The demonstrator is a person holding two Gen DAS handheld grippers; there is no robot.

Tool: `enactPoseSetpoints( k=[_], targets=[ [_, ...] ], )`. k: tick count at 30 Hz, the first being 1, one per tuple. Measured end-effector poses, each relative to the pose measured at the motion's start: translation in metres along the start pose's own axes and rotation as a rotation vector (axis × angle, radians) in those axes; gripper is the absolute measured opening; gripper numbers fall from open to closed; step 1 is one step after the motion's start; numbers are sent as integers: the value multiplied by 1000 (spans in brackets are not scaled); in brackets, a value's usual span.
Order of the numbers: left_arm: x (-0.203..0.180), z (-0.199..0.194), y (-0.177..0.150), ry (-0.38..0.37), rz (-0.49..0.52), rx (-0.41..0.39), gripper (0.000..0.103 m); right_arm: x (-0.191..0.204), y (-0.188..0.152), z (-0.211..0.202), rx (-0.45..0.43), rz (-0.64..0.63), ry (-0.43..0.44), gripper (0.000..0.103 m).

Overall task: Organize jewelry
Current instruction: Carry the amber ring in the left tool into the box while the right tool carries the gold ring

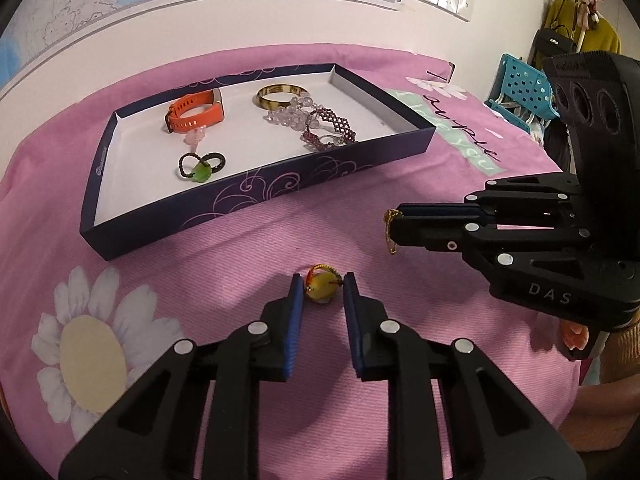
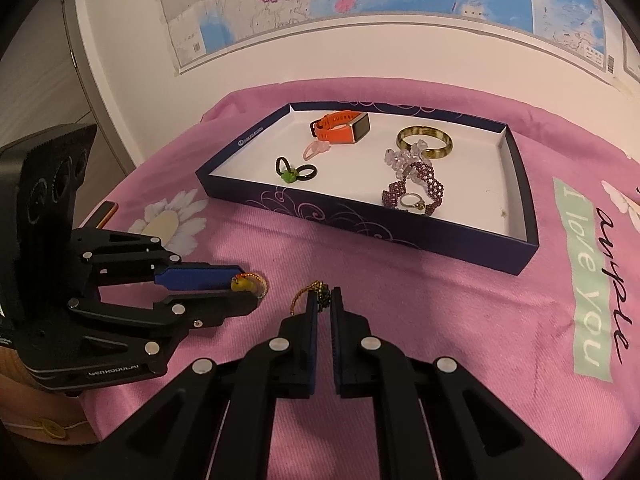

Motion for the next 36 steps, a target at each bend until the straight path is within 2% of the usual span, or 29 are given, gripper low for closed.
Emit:
enactPoseSetpoints(
  k=[9, 23, 36],
  targets=[
    [2, -8, 2, 1, -29, -25, 20, 1, 2, -8, -36, -2, 14, 5],
    [3, -46, 18, -8, -47, -133, 20, 5, 16, -30, -117, -10, 17, 5],
    [7, -64, 24, 20, -55, -196, 20, 6, 24, -41, -160, -14, 12, 5]
  ],
)
Point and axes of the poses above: each gripper's, at about its wrist camera, not at the fingertips, and z roughly the way its jaws point, x to its left, y to its top, the point moved 5 cm from there along z, roughly the way its jaws point, and after that the axes turned 1 degree about -x, right-handed, at the moved point
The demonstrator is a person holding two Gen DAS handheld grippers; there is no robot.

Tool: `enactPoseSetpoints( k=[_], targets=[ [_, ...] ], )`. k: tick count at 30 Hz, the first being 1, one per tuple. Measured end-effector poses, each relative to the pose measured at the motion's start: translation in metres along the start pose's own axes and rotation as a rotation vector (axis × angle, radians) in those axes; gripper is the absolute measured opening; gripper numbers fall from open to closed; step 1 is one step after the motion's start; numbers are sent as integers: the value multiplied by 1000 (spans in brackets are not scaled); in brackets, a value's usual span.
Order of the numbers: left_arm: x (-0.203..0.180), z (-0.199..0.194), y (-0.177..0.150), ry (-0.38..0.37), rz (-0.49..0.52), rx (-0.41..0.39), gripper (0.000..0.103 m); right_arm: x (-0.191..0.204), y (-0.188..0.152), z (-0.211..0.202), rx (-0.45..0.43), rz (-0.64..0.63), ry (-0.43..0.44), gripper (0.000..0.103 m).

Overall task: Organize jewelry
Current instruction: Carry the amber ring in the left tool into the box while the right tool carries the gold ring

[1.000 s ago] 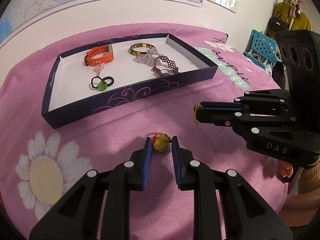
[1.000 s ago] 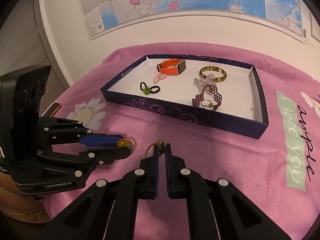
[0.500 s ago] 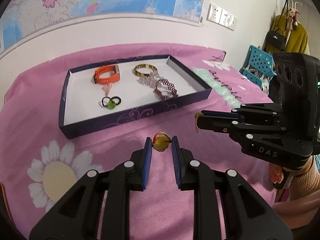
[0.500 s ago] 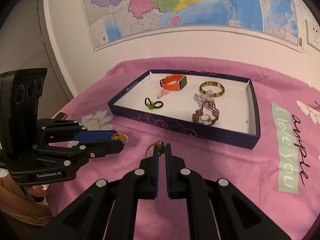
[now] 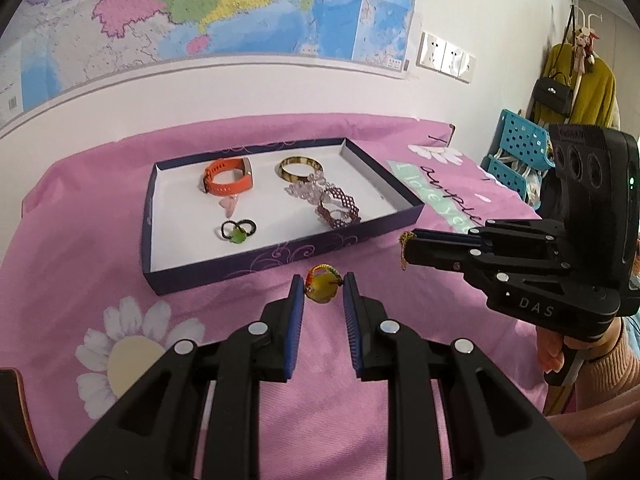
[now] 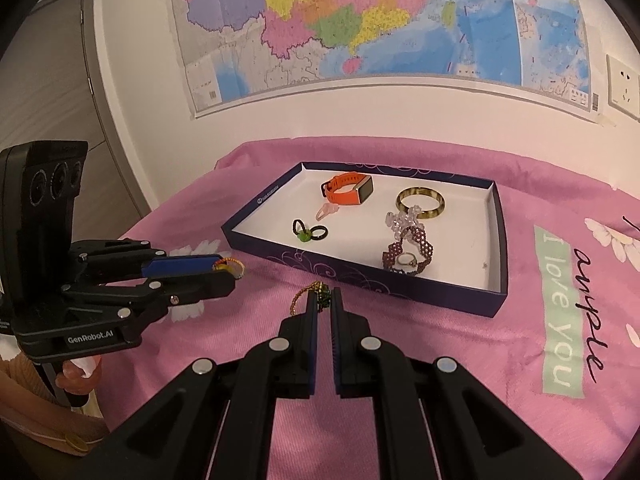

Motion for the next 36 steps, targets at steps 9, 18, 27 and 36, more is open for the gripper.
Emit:
enactPoseSetpoints(
  k=[9, 18, 27, 36],
  targets=[
    [7, -6, 7, 7, -21, -28, 20, 0, 7, -5, -28, -3, -2, 5],
    [12, -8, 12, 19, -30, -44, 20, -1, 14, -5, -42, -7, -7, 5],
    [16, -5, 17, 37, -38, -45, 20, -4, 22, -2, -49, -17, -19, 5],
    [22, 0, 22, 54, -43, -49, 20, -9, 27, 6, -38, -19, -36, 5]
  ],
)
Point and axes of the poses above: each gripper's, at about its wrist camera, not at the fingertips, and z roughly the way its jaws point, x to its left, y to its top, the point moved 5 cm from there along z, roughly the way its jaws point, and after that the axes turned 1 degree about -x, right-handed, at the moved point
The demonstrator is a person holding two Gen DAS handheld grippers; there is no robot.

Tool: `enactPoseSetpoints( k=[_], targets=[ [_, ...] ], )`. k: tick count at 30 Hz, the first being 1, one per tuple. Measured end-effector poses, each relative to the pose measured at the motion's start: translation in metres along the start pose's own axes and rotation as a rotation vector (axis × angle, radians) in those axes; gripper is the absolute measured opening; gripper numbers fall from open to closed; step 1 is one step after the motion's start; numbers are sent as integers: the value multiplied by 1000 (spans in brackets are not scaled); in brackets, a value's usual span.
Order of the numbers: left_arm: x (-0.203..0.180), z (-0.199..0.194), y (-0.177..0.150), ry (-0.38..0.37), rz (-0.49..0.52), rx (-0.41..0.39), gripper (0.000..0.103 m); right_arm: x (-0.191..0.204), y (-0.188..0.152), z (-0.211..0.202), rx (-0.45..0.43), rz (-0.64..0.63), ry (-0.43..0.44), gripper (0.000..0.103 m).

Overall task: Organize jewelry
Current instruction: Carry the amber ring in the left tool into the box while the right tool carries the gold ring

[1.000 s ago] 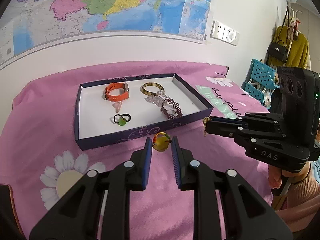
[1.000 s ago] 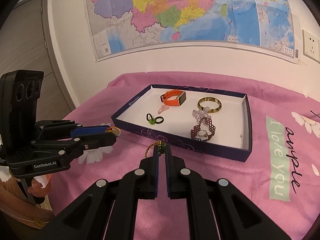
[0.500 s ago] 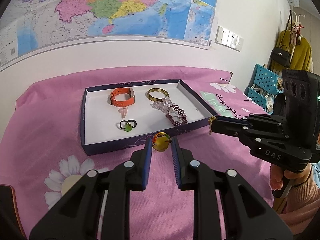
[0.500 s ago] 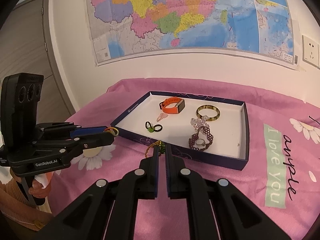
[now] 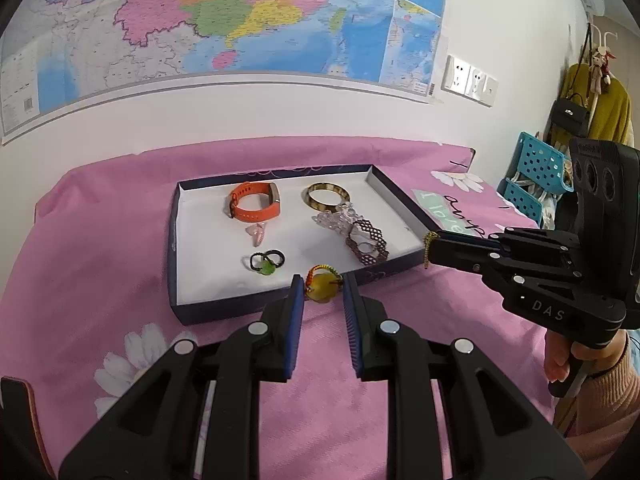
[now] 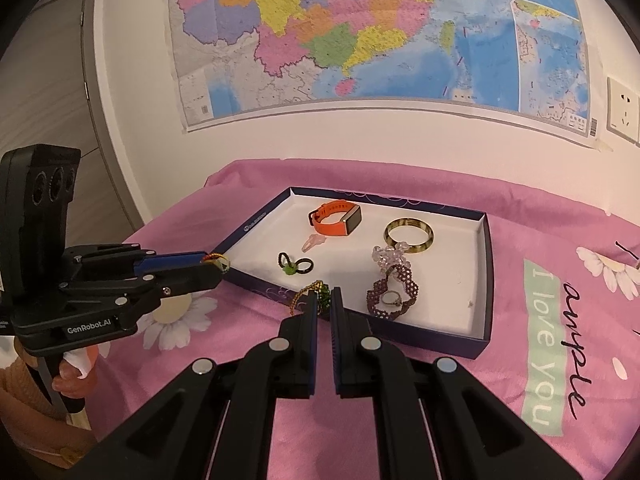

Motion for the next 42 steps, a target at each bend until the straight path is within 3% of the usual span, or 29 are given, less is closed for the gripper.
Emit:
enactPoseSetpoints(
  k=[27, 42],
  targets=[
    [23, 37, 14, 69, -15, 28, 20, -19, 10, 31, 39, 0, -46, 5],
    [37, 84, 10, 105, -42, 127, 21, -37, 4, 74, 144, 27, -89, 5]
  ],
)
Point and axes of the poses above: each gripper's, at about its wrist camera, not at the fingertips, and z roughly the way its jaws point, x to its left, y to its top, the point moved 5 cm from there along z, roughly the way its jaws point, and after that the axes turned 1 degree about -x, right-handed, at the moved point
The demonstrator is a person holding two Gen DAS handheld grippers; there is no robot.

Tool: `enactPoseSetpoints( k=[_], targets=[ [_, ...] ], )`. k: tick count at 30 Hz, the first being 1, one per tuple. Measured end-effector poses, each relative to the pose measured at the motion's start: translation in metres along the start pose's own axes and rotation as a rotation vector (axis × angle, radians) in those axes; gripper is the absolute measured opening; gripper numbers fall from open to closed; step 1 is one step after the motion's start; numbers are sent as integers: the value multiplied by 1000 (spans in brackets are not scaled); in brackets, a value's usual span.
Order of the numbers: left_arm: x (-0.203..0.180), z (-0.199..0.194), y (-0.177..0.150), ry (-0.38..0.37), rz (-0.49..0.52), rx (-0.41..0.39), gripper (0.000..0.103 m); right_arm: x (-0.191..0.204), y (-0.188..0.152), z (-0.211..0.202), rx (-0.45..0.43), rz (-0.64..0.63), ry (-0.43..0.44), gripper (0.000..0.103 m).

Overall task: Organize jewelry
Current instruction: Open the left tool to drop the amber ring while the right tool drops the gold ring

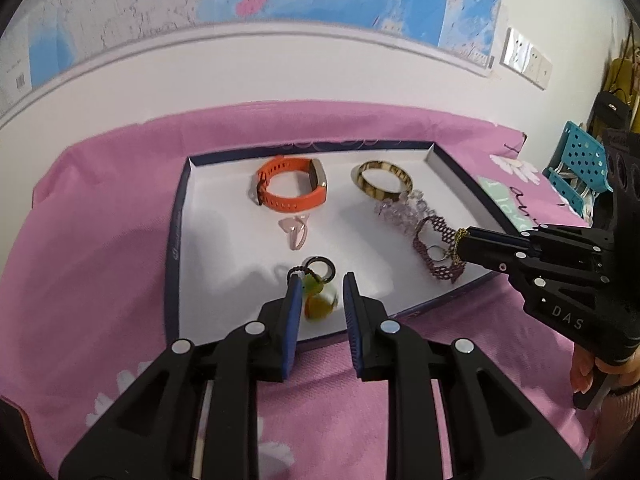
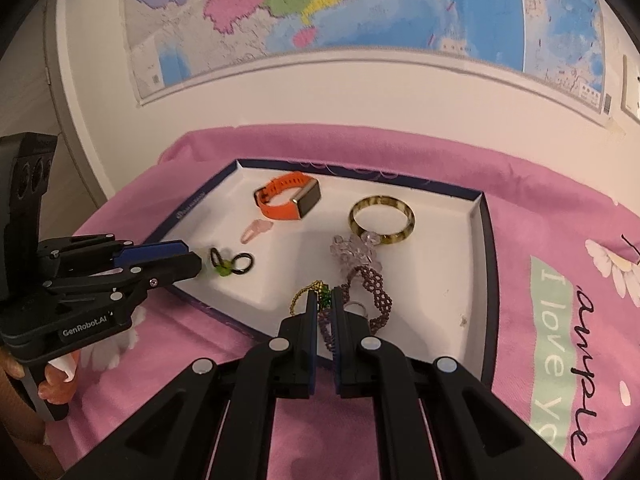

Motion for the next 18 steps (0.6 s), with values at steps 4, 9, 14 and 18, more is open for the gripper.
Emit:
enactPoseSetpoints(
  k=[4, 9, 14, 18],
  targets=[
    [0, 11, -1, 8, 0, 24, 21, -5, -3, 10, 30, 18, -7, 6],
    [1, 15, -3, 16, -6, 31, 31, -9, -6, 12, 39, 40, -21, 16],
    [2, 6, -5, 6, -17, 13, 45, -9, -7, -2, 6, 57, -11, 28],
    [-1, -17, -6, 28, -4, -50, 61, -6, -8, -24, -52, 65, -3, 38]
  ],
)
Point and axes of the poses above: each gripper's, at about its wrist camera, not at the fingertips, and z roughly the way its jaws point, x to its left, y to its top, the point moved 5 cm from there along z, roughly the way its jaws point, and after that the axes turned 1 degree about -x, right-handed, at the moved point
